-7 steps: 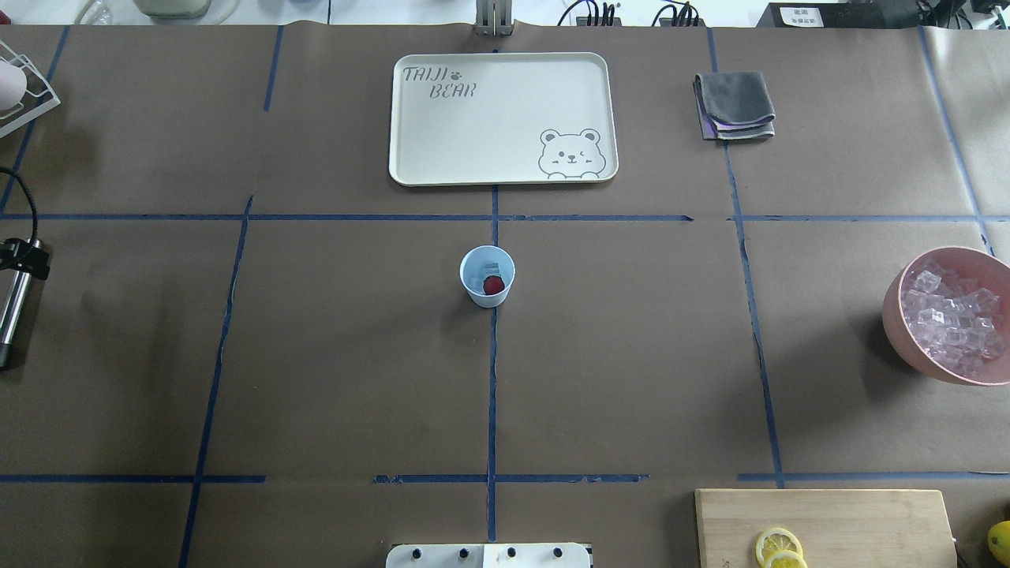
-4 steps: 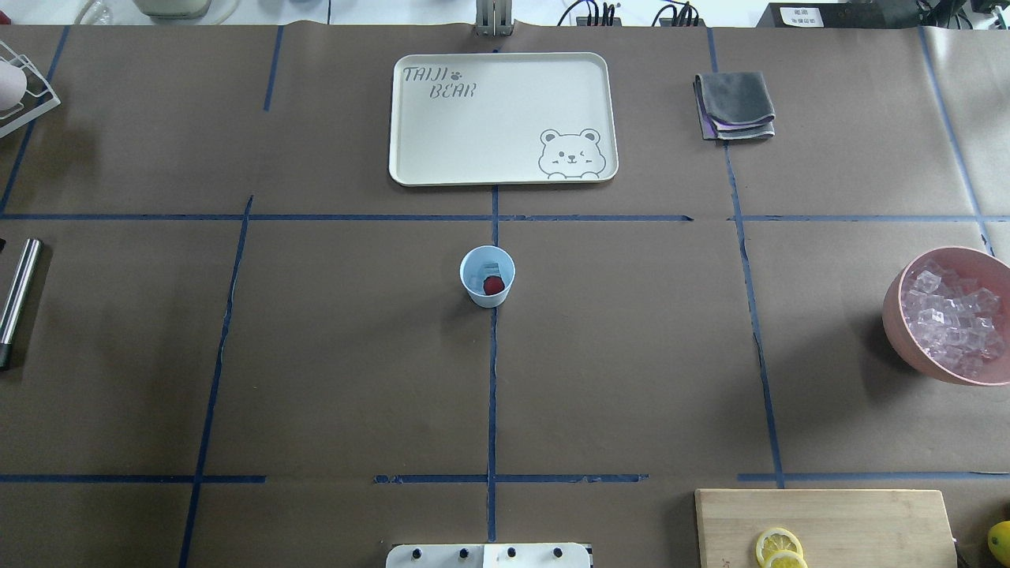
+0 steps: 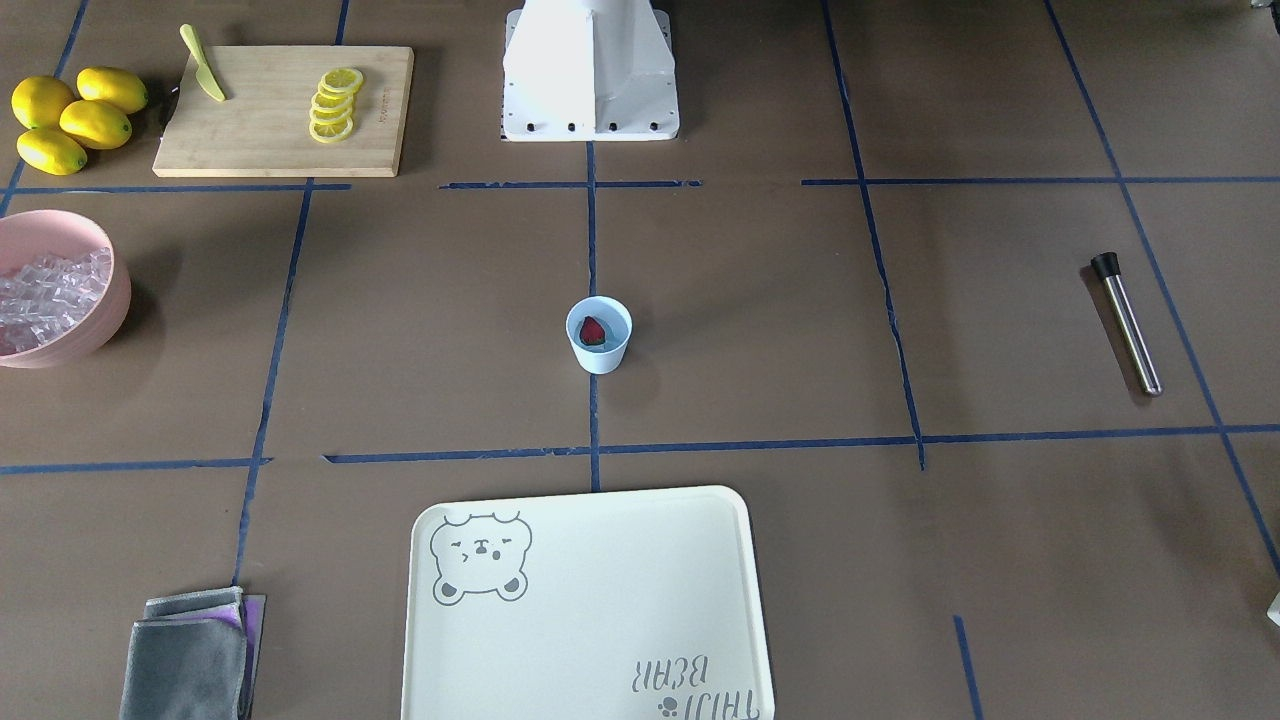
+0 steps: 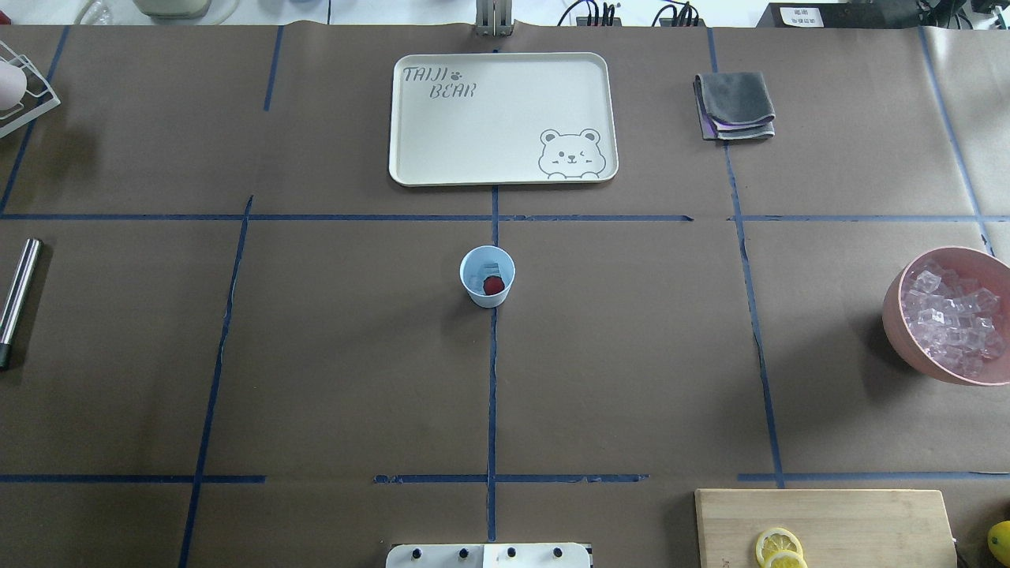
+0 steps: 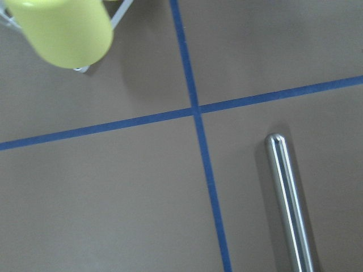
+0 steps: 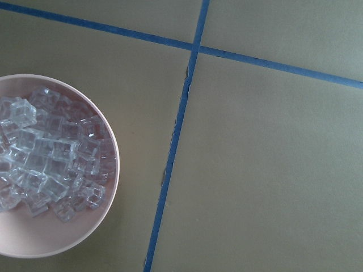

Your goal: Mash ice and strawberries in cup

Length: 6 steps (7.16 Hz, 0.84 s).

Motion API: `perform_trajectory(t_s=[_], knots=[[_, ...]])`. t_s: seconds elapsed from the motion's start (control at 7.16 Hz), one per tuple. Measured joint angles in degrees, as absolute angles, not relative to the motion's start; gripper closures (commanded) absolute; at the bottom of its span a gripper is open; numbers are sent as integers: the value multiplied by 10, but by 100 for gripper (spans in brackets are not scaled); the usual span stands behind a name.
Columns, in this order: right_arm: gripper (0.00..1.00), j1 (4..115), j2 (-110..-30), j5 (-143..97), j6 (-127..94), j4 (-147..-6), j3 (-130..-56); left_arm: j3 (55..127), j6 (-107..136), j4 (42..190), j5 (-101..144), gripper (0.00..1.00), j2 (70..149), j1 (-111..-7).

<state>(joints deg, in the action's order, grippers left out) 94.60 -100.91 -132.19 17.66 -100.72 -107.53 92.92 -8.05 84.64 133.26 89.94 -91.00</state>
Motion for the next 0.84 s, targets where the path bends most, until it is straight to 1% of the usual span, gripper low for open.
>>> perform_trajectory(t_s=[0.84], knots=[[1, 946, -1009, -1322, 177, -1008, -1074, 959, -71, 849, 1336, 0, 873, -919]])
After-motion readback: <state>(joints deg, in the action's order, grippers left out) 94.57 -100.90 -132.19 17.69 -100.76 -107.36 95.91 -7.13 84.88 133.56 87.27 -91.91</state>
